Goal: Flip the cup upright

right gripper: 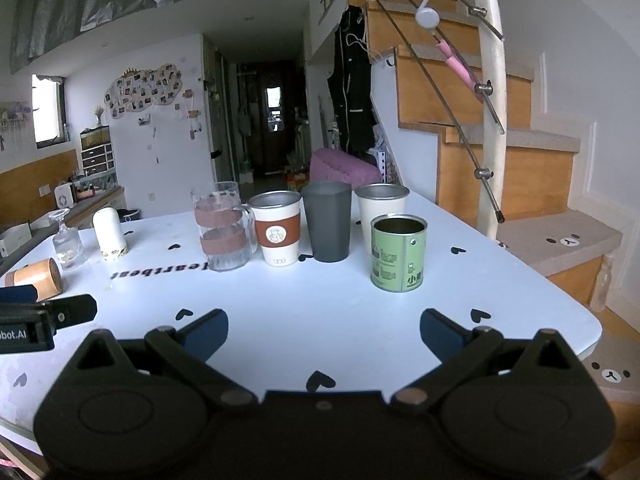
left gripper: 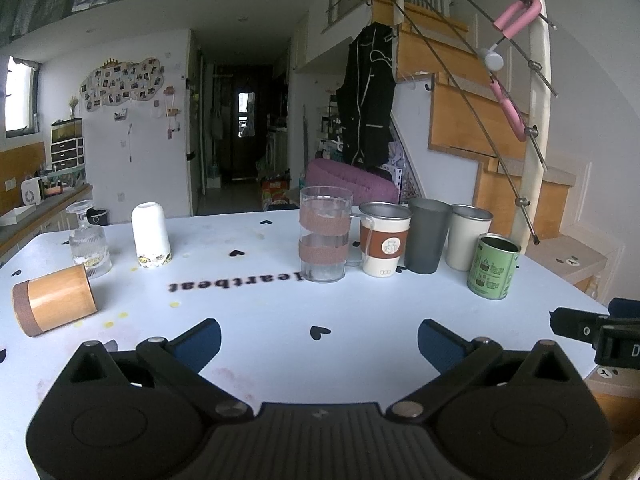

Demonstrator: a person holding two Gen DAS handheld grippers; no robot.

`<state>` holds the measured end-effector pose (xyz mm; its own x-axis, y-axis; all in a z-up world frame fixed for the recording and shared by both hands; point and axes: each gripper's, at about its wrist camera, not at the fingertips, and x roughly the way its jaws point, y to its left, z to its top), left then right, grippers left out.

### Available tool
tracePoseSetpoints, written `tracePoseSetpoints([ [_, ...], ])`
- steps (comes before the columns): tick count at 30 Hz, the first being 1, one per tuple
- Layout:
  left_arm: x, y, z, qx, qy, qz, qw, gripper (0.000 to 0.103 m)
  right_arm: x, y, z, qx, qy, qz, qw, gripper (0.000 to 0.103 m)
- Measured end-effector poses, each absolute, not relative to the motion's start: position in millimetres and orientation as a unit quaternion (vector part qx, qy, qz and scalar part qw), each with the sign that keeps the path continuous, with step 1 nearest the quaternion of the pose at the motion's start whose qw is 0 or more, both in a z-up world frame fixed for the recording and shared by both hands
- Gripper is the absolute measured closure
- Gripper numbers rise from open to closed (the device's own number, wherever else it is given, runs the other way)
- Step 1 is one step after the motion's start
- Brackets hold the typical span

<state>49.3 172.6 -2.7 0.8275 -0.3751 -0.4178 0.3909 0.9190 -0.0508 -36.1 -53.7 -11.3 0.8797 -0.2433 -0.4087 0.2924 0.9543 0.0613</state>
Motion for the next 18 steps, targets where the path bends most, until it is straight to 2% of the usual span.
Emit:
tracePoseSetpoints([
  [18, 48.7, 171.9, -0.1, 0.02, 0.215, -0.199, 0.956, 0.0, -36.6, -53.5, -8.7, 0.06, 0.201, -0.137, 0.968, 0.0],
])
